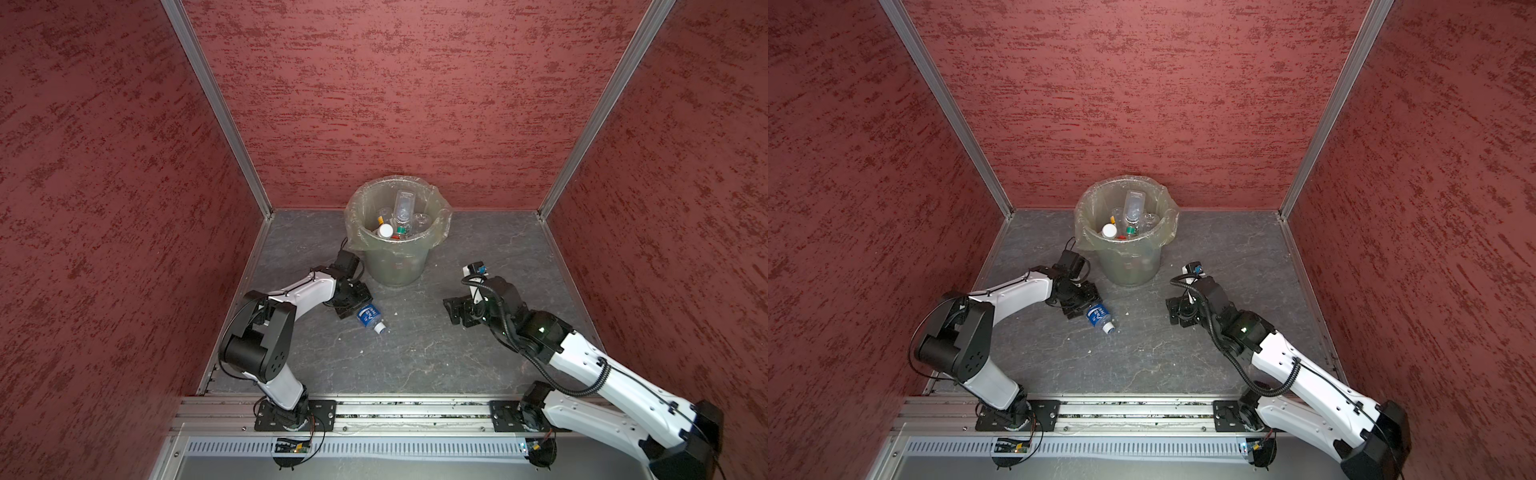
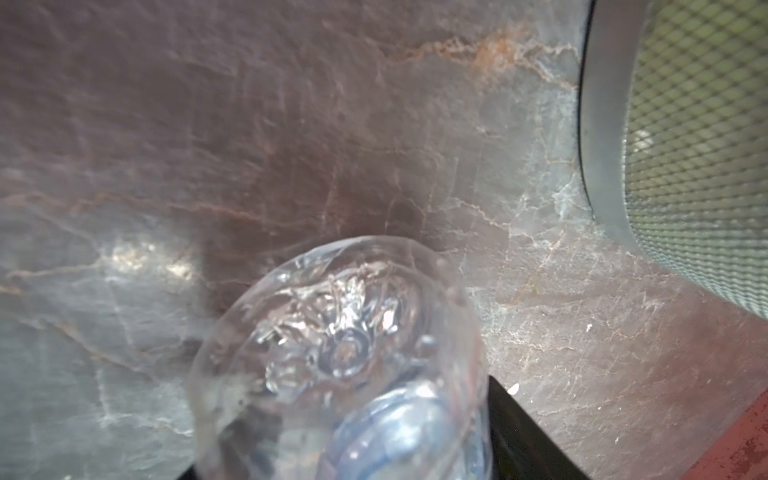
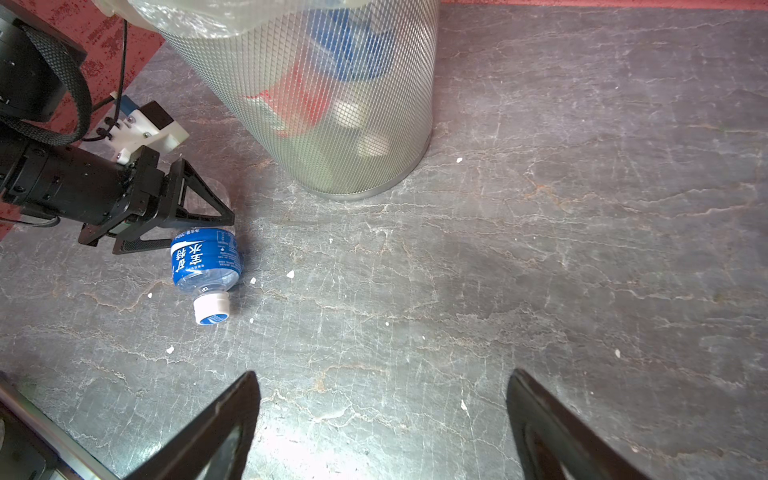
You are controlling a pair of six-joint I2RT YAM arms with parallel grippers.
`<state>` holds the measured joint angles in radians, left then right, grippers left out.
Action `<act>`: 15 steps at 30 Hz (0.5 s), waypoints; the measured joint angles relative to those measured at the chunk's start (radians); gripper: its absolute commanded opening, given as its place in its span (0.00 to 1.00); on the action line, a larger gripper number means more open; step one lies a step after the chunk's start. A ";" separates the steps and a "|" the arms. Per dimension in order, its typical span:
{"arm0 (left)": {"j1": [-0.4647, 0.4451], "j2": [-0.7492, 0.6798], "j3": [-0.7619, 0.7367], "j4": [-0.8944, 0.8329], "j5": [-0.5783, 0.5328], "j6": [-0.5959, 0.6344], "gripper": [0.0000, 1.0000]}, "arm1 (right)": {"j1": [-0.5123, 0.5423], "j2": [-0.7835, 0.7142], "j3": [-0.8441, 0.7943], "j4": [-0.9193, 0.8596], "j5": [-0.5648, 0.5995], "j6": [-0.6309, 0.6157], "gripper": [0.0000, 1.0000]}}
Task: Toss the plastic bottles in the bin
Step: 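Close the left gripper around the blue-labeled bottle's base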
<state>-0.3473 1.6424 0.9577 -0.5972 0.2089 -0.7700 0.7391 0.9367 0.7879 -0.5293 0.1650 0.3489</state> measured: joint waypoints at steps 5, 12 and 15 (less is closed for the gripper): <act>0.009 -0.021 -0.003 -0.010 -0.003 0.014 0.71 | 0.000 -0.008 0.000 0.000 0.000 0.003 0.93; 0.057 -0.100 -0.004 -0.077 -0.064 0.126 0.69 | 0.000 -0.018 -0.004 0.000 0.001 0.003 0.93; 0.068 -0.114 -0.003 -0.114 -0.093 0.186 0.68 | 0.000 -0.015 -0.006 0.000 0.001 0.003 0.93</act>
<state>-0.2798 1.5280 0.9543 -0.7113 0.1154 -0.5838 0.7391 0.9218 0.7822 -0.5289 0.1658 0.3523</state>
